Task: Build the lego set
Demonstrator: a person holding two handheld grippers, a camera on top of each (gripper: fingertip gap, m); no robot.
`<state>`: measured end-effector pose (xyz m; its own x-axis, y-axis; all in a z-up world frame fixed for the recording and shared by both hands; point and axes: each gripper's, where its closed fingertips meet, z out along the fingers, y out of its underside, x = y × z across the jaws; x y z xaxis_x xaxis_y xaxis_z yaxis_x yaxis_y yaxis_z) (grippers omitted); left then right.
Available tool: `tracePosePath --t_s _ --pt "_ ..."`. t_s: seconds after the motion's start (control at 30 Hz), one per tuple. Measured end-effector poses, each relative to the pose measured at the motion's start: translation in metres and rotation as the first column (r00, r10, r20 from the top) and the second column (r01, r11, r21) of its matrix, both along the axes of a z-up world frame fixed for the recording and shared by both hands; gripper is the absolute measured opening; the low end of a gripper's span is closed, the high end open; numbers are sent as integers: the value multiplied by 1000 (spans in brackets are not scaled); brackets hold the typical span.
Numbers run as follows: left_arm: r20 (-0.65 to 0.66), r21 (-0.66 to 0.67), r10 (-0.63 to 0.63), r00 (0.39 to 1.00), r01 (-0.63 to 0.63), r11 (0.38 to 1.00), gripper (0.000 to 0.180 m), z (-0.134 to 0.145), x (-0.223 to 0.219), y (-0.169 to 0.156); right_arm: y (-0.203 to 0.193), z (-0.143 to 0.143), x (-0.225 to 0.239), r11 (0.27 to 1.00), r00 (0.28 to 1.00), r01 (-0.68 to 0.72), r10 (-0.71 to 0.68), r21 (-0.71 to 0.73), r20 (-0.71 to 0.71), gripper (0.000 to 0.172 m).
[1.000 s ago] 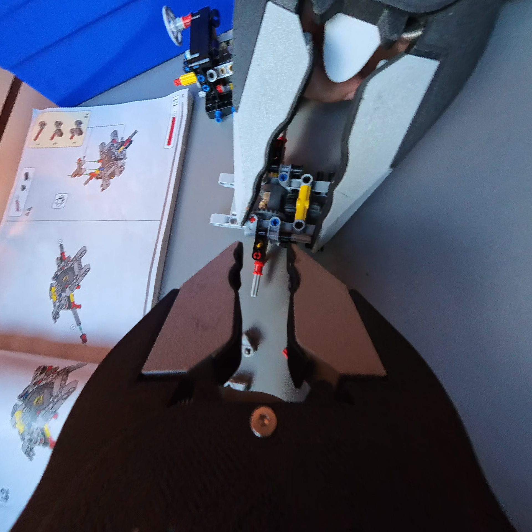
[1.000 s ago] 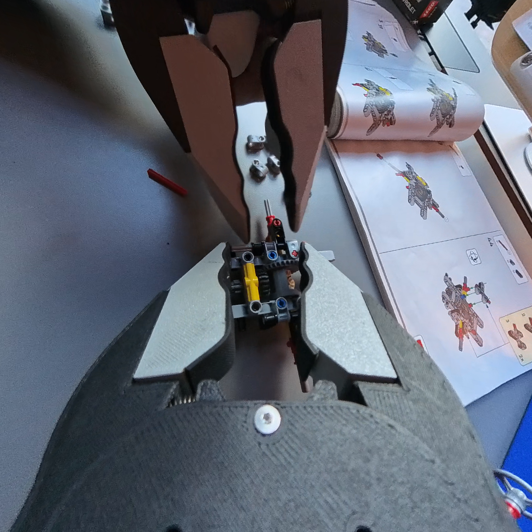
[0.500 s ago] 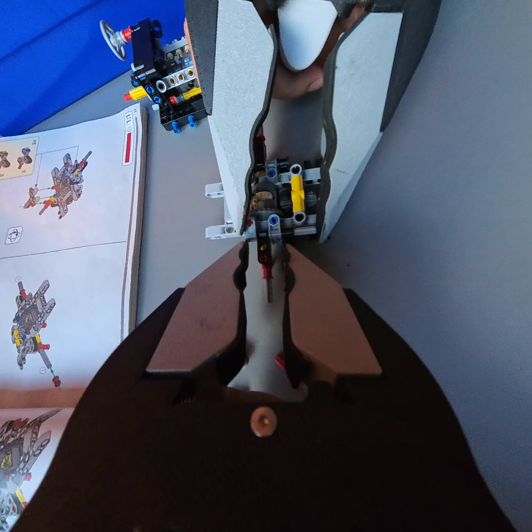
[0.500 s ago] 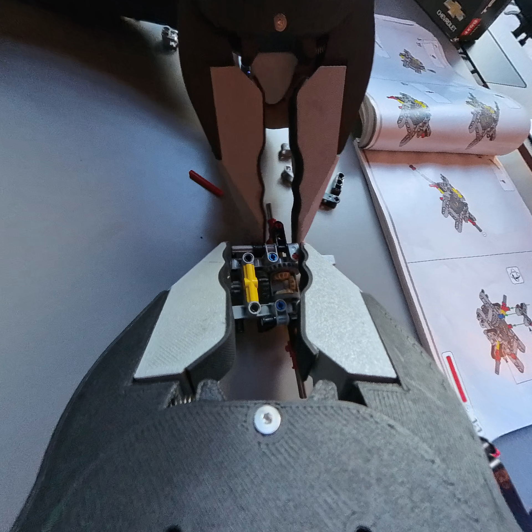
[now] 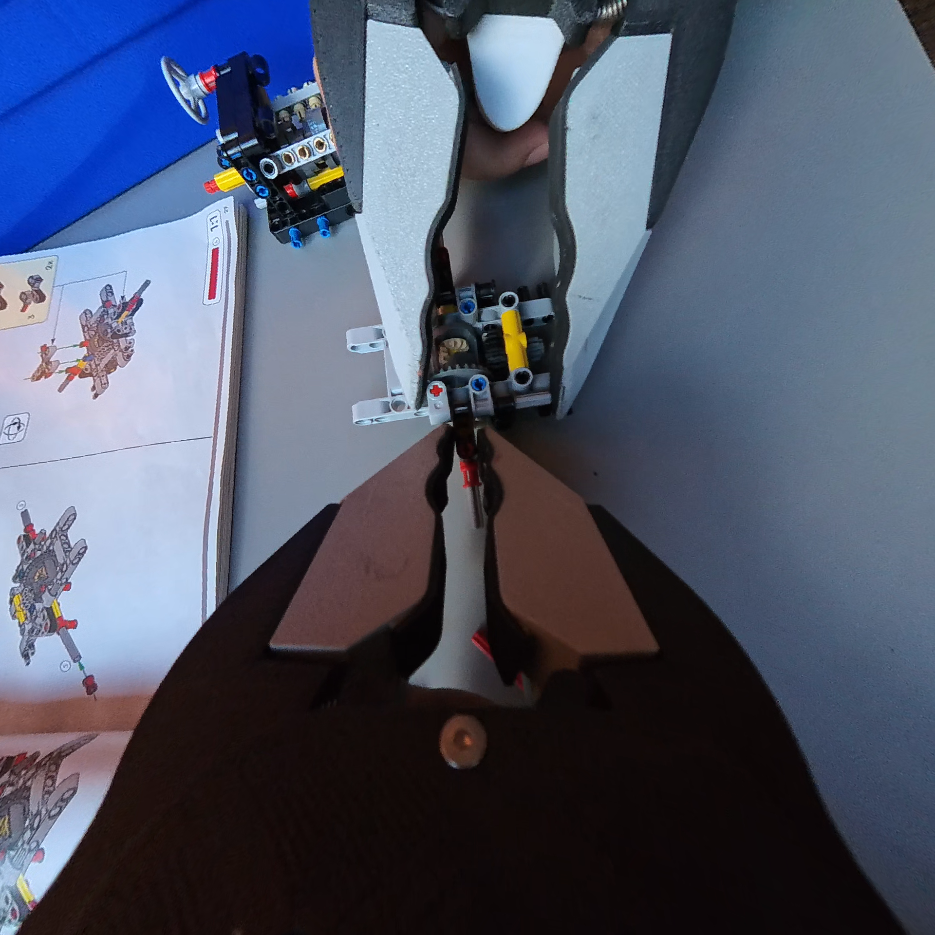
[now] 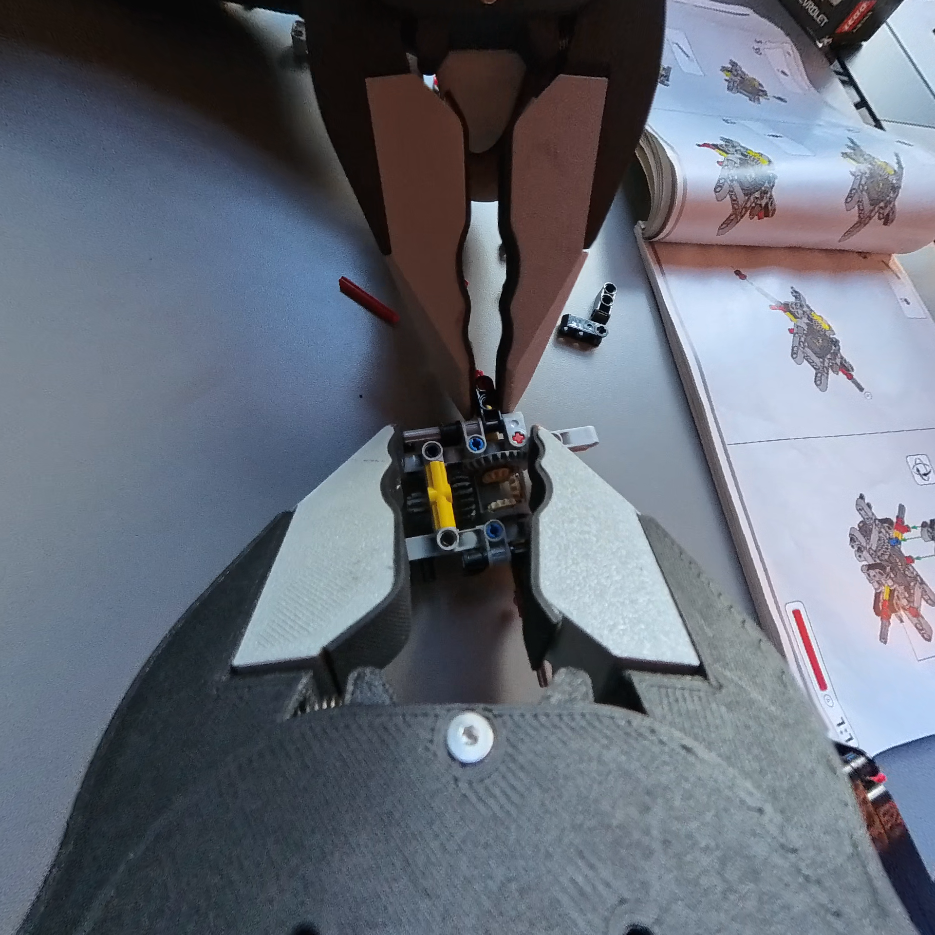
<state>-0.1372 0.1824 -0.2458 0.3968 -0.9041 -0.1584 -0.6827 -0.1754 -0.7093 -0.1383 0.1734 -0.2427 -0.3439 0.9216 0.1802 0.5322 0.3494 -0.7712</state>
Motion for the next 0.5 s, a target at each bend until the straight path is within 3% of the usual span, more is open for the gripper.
tracePosePath --t_s 0.17,0.27,0.37,0.5 --pt "-4 -5 4 1000 -4 1000 7 0 -1 0 -1 0 0 1000 1000 -21 21 5 -8 46" --pt "-14 -6 30 999 -31 1000 24 1 -7 4 -1 0 0 1000 1000 -28 28 -1 -10 46" --pt "56 -30 9 998 -7 1000 22 9 1 -1 -1 0 0 999 999 -33 33 -2 -12 46" --pt "36 -9 16 999 -16 1000 21 9 2 1 -1 0 0 999 999 -33 33 -6 -11 46"
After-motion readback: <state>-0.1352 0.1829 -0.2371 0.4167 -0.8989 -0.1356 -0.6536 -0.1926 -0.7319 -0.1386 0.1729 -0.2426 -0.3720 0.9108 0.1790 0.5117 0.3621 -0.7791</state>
